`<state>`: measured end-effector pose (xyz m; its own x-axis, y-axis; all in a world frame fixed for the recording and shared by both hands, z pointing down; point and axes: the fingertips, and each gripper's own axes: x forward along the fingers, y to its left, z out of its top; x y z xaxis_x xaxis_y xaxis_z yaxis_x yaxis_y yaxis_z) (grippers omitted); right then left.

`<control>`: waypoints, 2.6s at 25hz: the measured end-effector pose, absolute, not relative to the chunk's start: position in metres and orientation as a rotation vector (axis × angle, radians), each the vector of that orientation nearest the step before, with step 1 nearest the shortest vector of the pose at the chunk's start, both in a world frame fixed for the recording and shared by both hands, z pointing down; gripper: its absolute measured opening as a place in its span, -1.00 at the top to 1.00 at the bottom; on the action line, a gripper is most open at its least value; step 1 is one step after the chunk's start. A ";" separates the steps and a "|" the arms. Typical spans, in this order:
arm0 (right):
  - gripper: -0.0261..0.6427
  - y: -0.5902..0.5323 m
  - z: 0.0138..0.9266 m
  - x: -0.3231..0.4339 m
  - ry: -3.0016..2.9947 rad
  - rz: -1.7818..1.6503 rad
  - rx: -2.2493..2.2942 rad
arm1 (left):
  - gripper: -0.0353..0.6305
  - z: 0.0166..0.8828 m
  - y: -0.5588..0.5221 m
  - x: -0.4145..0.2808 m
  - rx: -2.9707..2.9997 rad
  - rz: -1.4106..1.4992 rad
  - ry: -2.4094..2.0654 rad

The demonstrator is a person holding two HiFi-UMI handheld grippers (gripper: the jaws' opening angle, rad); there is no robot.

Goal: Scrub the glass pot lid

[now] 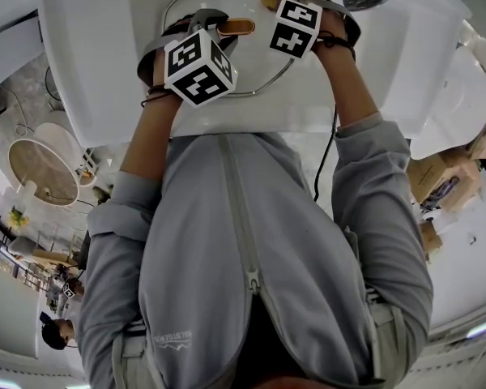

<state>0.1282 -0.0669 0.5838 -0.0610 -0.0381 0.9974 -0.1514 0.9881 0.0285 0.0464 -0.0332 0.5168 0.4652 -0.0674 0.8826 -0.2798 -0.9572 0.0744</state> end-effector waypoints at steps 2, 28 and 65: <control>0.78 -0.063 0.581 0.128 -1.630 0.096 0.128 | 0.39 0.517 -0.034 0.046 2.500 1.488 -0.307; 0.78 0.082 0.531 0.118 -1.655 0.156 -0.003 | 0.39 0.515 -0.036 0.049 2.500 1.475 -0.404; 0.78 0.002 0.231 0.091 -2.368 0.132 1.475 | 0.88 0.238 -0.016 -0.001 2.720 0.347 -1.296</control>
